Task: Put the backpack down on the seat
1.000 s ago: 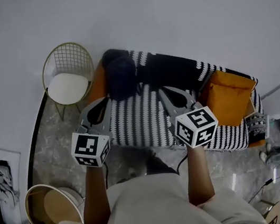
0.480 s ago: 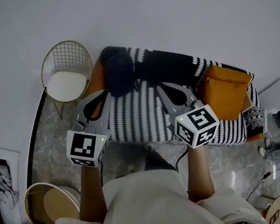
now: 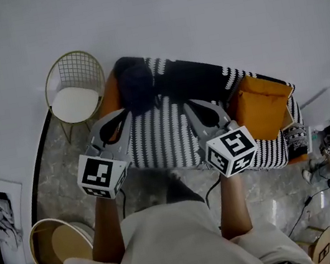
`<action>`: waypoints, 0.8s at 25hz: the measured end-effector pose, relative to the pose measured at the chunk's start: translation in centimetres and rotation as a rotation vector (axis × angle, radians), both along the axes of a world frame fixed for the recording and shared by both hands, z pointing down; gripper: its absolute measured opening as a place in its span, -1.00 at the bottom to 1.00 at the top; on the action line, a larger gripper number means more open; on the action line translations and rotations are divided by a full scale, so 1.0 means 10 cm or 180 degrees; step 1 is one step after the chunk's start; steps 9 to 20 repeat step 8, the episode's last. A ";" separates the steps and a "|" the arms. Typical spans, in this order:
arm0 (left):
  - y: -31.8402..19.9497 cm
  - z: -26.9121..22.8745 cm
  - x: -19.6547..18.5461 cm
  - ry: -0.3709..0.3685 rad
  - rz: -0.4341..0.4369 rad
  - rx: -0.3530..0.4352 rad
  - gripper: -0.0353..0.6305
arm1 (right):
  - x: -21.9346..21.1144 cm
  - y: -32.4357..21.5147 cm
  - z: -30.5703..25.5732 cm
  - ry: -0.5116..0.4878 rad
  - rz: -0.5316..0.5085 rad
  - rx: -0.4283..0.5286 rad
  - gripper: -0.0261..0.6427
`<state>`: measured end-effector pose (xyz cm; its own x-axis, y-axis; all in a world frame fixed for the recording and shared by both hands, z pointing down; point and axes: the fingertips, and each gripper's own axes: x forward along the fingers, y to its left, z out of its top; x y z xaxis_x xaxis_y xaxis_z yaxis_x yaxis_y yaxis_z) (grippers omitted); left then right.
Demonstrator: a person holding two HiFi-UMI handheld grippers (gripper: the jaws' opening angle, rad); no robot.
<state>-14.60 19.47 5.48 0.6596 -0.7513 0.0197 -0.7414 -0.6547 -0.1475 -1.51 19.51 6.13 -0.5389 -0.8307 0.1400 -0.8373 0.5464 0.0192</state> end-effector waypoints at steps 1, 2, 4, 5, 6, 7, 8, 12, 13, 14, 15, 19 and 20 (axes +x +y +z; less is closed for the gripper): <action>-0.01 0.02 -0.01 -0.0007 0.0000 -0.0020 -0.88 | 0.00 -0.02 0.01 -0.0002 0.0003 0.0000 -0.90; -0.03 0.05 0.00 -0.0028 0.0010 -0.0039 -0.88 | 0.00 -0.05 0.01 -0.0005 0.0006 0.0004 -0.90; -0.06 0.10 0.05 -0.0109 0.0056 -0.0064 -0.88 | 0.02 -0.10 0.02 -0.0007 0.0010 0.0016 -0.90; -0.07 0.12 0.09 -0.0150 0.0079 -0.0068 -0.88 | 0.04 -0.12 0.02 -0.0006 0.0007 0.0016 -0.90; -0.07 0.14 0.13 -0.0183 0.0097 -0.0069 -0.88 | 0.06 -0.13 0.03 -0.0006 0.0001 0.0011 -0.90; -0.07 0.16 0.18 -0.0210 0.0113 -0.0070 -0.88 | 0.07 -0.13 0.04 -0.0006 -0.0007 0.0003 -0.90; -0.07 0.18 0.22 -0.0235 0.0128 -0.0072 -0.88 | 0.09 -0.14 0.06 -0.0006 -0.0015 -0.0005 -0.90; -0.07 0.18 0.22 -0.0235 0.0128 -0.0072 -0.88 | 0.09 -0.14 0.06 -0.0006 -0.0015 -0.0005 -0.90; -0.07 0.18 0.22 -0.0235 0.0128 -0.0072 -0.88 | 0.09 -0.14 0.06 -0.0006 -0.0015 -0.0005 -0.90; -0.07 0.18 0.22 -0.0235 0.0128 -0.0072 -0.88 | 0.09 -0.14 0.06 -0.0006 -0.0015 -0.0005 -0.90; -0.07 0.18 0.22 -0.0235 0.0128 -0.0072 -0.88 | 0.09 -0.14 0.06 -0.0006 -0.0015 -0.0005 -0.90; -0.07 0.18 0.22 -0.0235 0.0128 -0.0072 -0.88 | 0.09 -0.14 0.06 -0.0006 -0.0015 -0.0005 -0.90; -0.07 0.18 0.22 -0.0235 0.0128 -0.0072 -0.88 | 0.09 -0.14 0.06 -0.0006 -0.0015 -0.0005 -0.90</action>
